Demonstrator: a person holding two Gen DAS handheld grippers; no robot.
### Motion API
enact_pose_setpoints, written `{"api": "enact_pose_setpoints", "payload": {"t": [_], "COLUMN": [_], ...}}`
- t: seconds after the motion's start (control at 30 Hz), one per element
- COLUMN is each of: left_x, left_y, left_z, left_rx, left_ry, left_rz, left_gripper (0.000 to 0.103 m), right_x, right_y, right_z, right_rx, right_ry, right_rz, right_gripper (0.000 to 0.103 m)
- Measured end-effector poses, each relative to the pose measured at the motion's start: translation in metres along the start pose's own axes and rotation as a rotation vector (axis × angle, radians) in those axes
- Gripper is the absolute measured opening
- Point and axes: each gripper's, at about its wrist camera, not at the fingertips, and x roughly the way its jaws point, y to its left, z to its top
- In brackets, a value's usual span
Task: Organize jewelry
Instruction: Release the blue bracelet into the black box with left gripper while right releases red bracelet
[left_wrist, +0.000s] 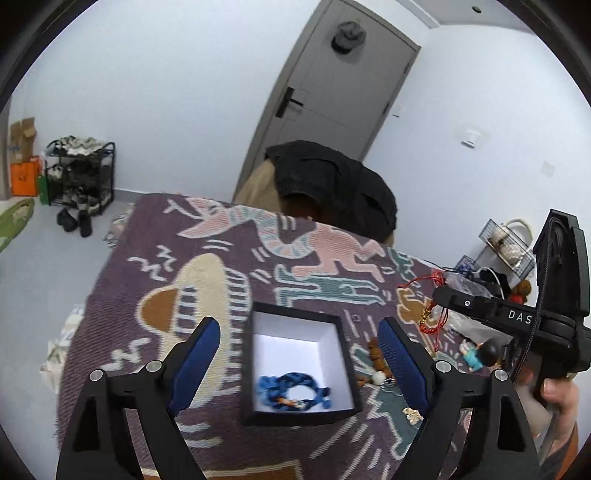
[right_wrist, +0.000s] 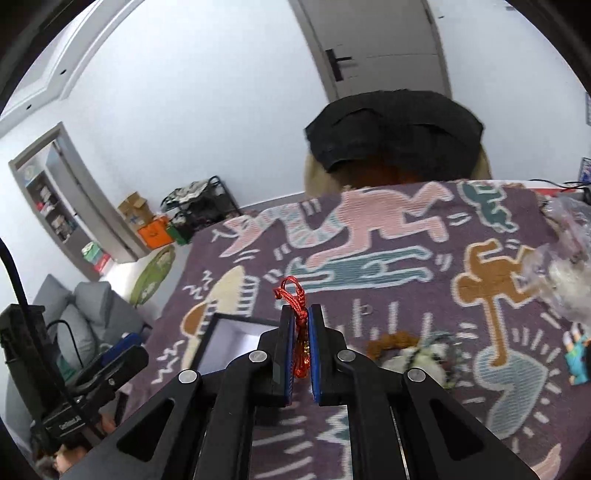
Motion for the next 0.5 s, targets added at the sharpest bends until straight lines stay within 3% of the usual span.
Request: {"api": "enact_pose_setpoints", "payload": {"t": [0.3,0.33,0.37,0.43,0.5], "left_x": [-0.018,-0.020,-0.022,-0.024,-0.026], "left_y": [0.028,0.030,0.031,0.032,0.030], "left_z": [-0.002,-0.002,-0.002,-0.002,-0.002], "left_rx": [-0.032,-0.036,-0.040,-0.045,-0.040], "left_ry": [-0.015,-0.021,-0.025,-0.031,-0.036], "left_rz": [0.043,0.044,0.041,0.035,0.034], "left_gripper": [0.088,0.088,0.088,0.088,0.088], "right_x": [0.025,0.027,0.027,0.021,0.011], "right_y": [0.043,0.048,0.051,0.052,0.049], "right_z": [-0.009,-0.010,-0.011,-0.012,-0.013], "right_rx": [-0.036,-0.039,-0.044,-0.046,-0.043], "right_ry": [0.067,0.084,0.088,0.052,0.014], "right_rz": [0.119,0.134,0.135,0.112,0.104], "right_gripper": [0.012,0.028,0.060,0.093,0.093]}}
